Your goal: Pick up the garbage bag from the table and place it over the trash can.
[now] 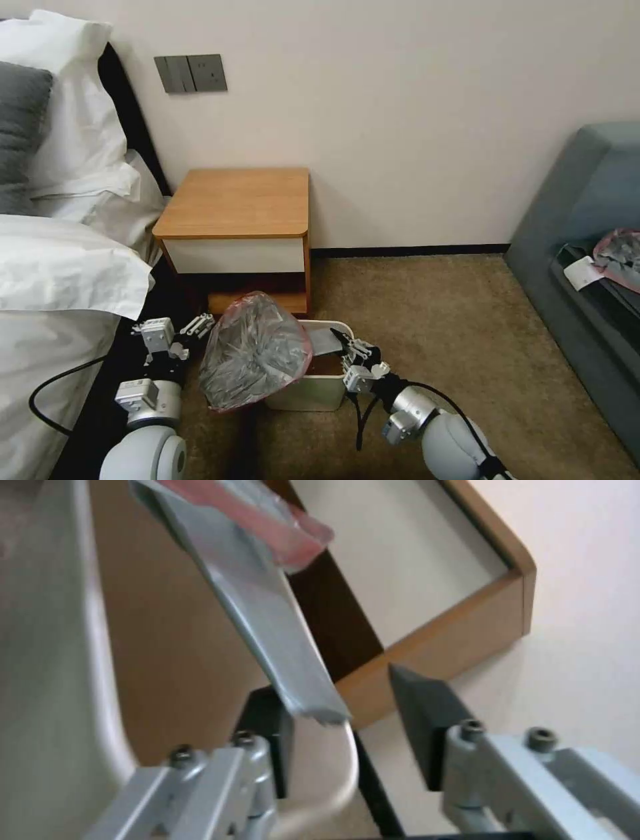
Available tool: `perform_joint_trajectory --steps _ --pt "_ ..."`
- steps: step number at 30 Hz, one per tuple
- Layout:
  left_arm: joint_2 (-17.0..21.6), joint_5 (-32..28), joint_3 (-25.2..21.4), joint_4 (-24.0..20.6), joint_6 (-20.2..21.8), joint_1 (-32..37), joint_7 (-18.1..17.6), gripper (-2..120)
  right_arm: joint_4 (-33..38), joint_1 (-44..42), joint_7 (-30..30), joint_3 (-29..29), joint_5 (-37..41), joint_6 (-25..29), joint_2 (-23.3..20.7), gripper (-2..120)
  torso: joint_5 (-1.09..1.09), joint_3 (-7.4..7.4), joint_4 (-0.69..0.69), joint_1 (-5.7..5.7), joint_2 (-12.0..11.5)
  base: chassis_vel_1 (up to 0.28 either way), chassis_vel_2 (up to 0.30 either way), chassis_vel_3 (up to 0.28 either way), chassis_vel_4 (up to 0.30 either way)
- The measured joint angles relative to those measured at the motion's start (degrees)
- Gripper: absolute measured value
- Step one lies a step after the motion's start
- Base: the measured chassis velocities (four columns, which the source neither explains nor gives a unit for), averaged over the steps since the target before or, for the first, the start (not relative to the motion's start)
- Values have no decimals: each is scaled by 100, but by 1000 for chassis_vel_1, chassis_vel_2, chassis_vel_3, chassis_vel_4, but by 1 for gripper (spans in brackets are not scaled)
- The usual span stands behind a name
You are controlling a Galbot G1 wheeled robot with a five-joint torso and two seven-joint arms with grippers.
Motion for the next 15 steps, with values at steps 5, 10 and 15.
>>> perform_joint_trajectory --steps 5,10,15 --pt "-16 34 252 139 77 -216 0 100 533 -311 -358 597 594 -81 -557 60 0 0 -1 0 0 0 0 0 0" --pt "26 15 419 222 178 -402 1 100 1000 -686 -411 1295 1297 -208 -1327 80 -2 0 -1 0 0 0 0 0 0" --pt "120 -171 481 211 333 -448 -2 100 1176 -795 -354 1660 1546 -213 -1304 95 -3 0 -1 0 0 0 0 0 0"
